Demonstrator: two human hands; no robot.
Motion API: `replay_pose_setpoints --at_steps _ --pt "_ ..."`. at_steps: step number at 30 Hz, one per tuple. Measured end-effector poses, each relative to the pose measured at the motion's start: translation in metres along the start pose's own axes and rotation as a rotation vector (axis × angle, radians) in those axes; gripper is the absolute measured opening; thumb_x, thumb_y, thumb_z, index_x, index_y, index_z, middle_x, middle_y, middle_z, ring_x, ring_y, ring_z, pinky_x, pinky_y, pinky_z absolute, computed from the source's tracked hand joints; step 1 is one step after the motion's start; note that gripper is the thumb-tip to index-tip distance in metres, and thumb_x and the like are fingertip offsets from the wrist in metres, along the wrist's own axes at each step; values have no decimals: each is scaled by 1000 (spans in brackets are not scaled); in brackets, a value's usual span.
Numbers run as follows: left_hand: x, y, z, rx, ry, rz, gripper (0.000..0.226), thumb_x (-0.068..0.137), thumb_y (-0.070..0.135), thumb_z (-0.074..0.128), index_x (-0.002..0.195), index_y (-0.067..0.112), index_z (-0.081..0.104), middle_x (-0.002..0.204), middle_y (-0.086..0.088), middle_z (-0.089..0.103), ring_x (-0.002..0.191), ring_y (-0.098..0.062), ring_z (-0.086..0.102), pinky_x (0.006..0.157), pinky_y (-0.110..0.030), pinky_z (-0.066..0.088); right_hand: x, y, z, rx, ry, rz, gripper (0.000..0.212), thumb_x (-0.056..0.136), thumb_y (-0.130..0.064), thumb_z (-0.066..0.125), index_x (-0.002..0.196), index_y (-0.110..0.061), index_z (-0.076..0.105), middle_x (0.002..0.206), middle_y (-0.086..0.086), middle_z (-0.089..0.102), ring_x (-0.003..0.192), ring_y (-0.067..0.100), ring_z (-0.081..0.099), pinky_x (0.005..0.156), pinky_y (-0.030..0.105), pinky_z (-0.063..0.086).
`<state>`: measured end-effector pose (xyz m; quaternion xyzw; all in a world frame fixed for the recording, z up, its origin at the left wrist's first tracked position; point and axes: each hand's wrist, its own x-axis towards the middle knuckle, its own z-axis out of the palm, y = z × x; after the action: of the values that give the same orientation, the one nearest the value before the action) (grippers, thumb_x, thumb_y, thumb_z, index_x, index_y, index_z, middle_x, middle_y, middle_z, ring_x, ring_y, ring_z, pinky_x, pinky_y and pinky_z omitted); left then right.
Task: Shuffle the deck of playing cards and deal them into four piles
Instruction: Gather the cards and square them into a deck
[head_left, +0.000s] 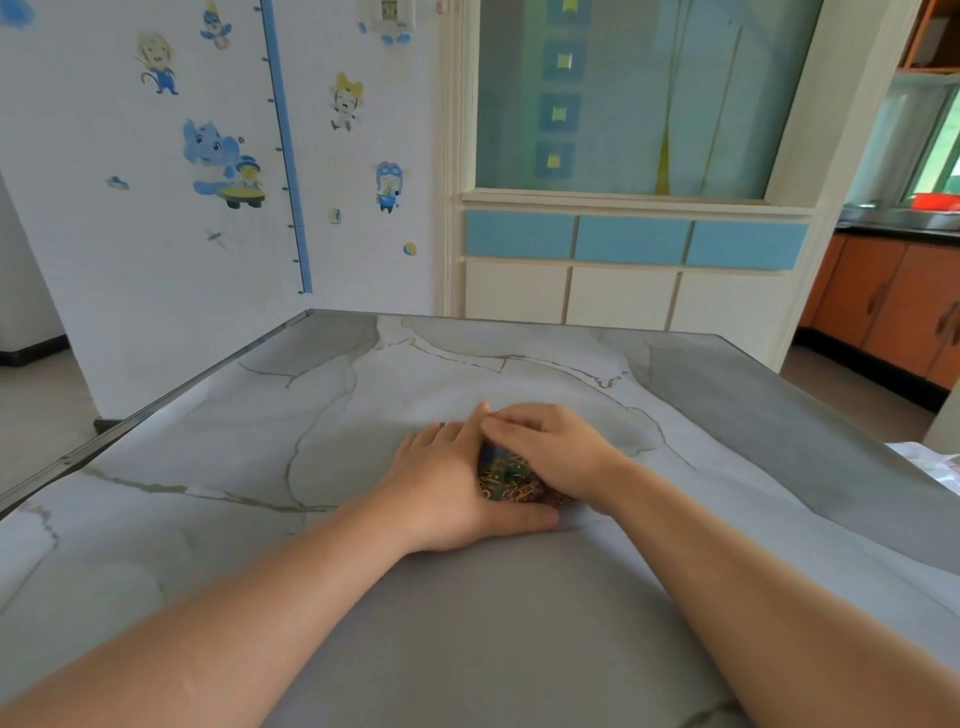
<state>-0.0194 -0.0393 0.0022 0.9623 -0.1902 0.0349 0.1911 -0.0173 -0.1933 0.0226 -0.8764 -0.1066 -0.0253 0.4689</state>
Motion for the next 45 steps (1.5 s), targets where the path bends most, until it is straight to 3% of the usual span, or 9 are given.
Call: replay_pose_setpoints --at_steps 3,5,7,15,20,24,28,39,45 --pt "0 -2 -2 22 12 37 140 37 106 32 153 29 16 158 3 29 145 -20 22 117 -40 20 -1 2 -17 67 258 89 19 90 -38 62 88 -24 76 76 -18 74 73 -3 66 65 12 52" --pt "0 -2 -2 5 -3 62 131 41 106 28 151 35 21 161 2 23 147 -21 15 118 -45 14 2 5 -29 -3 331 222 33 88 -34 61 104 -7 71 94 10 74 90 24 69 85 37 56" --pt "1 -4 -2 -32 -22 58 127 41 106 28 150 41 19 163 1 15 149 -22 9 119 -49 8 3 4 -42 34 361 352 42 85 -25 61 115 5 61 97 31 64 85 51 59 80 49 56" --pt "3 -6 3 52 -61 98 128 39 105 30 150 44 11 161 12 18 149 -19 9 120 -46 10 -3 -14 -57 476 205 616 37 86 -31 68 115 -9 58 114 20 55 91 34 61 63 43 61" --pt "-1 -4 -1 3 -31 125 116 54 97 39 151 40 14 158 13 24 145 -15 17 119 -40 16 -4 -18 -52 583 141 641 46 85 -27 70 122 -8 51 117 23 54 76 34 67 53 36 57" --pt "-2 -1 -2 -44 2 107 111 63 90 39 154 32 11 158 8 25 144 -14 19 118 -38 18 -5 -20 -44 562 49 613 48 82 -26 75 119 -4 53 89 19 62 54 25 62 51 29 55" --pt "-3 -3 -4 -99 -35 76 120 61 93 38 155 27 5 163 10 13 148 -8 8 120 -38 15 -4 -23 -22 490 -42 517 29 77 -17 79 102 -5 74 102 18 76 87 31 75 86 46 59" --pt "-5 -4 -9 -153 -91 131 137 51 92 51 154 27 -10 163 15 -4 148 -5 -8 121 -40 11 -5 -24 -2 458 -67 357 25 73 7 69 79 -14 80 93 18 77 92 35 74 84 51 59" --pt "6 -19 -19 -737 304 101 72 91 64 40 152 27 27 149 16 34 121 22 34 97 2 20 -1 2 -27 644 20 341 37 79 10 68 114 -1 62 104 24 75 84 36 74 73 51 61"
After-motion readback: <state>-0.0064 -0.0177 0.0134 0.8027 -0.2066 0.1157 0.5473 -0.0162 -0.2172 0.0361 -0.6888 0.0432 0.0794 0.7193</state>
